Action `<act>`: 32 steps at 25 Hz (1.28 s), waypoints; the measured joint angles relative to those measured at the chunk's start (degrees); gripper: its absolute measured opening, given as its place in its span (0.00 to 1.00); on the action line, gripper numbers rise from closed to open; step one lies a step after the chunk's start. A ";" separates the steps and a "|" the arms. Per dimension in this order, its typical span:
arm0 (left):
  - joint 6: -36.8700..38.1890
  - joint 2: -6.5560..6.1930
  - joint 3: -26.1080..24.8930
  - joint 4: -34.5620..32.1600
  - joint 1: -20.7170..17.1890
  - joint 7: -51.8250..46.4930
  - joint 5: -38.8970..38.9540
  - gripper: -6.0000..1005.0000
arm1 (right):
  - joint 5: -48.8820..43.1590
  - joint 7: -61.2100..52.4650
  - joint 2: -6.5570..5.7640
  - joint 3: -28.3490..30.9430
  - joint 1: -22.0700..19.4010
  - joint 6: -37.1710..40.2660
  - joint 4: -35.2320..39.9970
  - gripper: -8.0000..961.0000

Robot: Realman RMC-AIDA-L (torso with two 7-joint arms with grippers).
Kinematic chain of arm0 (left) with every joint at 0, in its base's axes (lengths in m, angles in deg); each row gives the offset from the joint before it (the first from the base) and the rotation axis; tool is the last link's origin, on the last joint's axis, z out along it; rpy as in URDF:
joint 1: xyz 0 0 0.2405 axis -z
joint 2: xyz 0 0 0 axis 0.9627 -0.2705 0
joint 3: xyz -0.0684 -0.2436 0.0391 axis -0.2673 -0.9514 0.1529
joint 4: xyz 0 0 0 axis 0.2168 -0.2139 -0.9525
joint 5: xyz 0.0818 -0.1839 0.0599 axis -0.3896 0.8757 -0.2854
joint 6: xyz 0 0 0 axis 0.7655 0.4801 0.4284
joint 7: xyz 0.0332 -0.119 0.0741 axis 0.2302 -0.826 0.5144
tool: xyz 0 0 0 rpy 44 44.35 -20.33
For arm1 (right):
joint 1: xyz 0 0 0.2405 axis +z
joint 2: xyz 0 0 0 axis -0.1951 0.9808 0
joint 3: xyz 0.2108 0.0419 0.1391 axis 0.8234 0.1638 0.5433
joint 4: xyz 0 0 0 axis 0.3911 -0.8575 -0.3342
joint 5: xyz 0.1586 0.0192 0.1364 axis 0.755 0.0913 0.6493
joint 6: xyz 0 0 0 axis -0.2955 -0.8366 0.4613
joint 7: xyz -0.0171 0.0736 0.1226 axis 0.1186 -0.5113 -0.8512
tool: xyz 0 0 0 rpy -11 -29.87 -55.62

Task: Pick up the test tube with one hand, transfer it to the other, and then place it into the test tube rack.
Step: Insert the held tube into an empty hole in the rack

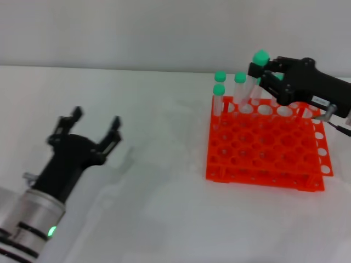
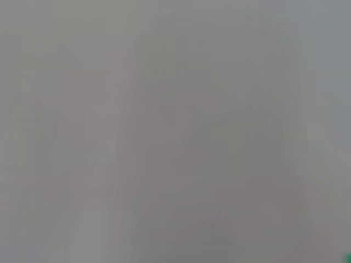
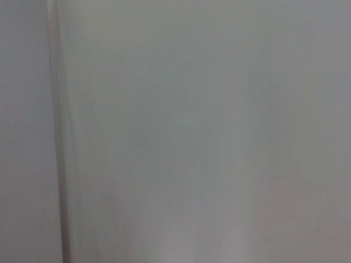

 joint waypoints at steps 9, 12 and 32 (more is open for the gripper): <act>3.11 -0.08 0.08 2.80 -2.35 -0.26 8.13 0.86 | 7.68 2.33 0.27 -11.57 3.38 11.01 -2.02 0.23; 2.82 -0.06 0.12 2.80 -2.16 -0.32 8.22 0.86 | 12.40 2.78 0.29 -16.09 3.44 15.16 -2.10 0.23; 2.63 -0.21 -0.15 3.67 -0.87 -0.09 9.59 0.86 | 18.78 5.08 0.29 -22.46 2.98 22.48 -2.38 0.25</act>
